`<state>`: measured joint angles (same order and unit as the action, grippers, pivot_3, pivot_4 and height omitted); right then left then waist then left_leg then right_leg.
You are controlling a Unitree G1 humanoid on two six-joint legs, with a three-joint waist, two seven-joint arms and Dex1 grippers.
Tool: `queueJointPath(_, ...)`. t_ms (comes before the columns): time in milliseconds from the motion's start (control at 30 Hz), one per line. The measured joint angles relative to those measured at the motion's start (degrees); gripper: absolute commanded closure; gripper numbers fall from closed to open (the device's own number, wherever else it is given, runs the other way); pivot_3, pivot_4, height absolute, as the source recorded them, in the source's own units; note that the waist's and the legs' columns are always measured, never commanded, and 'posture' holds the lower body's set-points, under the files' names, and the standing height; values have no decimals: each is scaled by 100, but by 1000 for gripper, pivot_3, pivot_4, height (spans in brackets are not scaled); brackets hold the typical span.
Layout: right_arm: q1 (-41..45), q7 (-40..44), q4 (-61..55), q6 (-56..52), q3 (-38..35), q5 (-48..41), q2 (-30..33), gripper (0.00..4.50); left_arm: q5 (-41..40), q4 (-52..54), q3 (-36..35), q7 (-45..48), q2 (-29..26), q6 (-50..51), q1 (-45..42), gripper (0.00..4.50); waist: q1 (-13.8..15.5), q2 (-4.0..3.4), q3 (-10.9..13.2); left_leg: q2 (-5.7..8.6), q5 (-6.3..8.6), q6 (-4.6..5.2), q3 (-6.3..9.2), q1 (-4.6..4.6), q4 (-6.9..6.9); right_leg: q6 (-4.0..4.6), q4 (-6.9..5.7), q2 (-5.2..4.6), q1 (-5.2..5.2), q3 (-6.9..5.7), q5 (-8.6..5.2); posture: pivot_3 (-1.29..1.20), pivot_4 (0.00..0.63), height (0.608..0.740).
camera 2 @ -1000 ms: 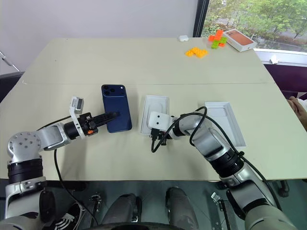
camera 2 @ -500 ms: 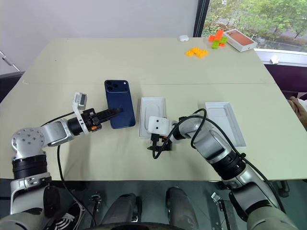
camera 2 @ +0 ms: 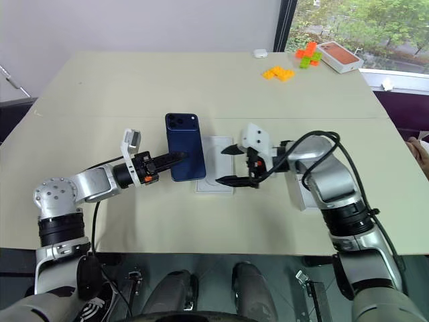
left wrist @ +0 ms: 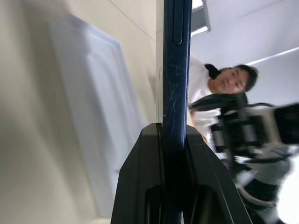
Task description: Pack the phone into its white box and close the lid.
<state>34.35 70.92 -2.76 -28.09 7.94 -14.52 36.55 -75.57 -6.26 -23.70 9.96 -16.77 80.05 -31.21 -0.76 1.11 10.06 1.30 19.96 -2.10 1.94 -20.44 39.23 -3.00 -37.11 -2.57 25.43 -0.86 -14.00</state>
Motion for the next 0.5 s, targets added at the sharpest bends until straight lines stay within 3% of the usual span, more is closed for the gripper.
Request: queueJointPath(500, -12, -343, 430, 658, 68, 207, 34, 281, 26, -916, 253, -1021, 462, 258, -544, 4500, 14, 1, 0, -1, -14, -22, 2, 5, 1, 1, -20, 3, 3, 0, 1, 0, 150, 740)
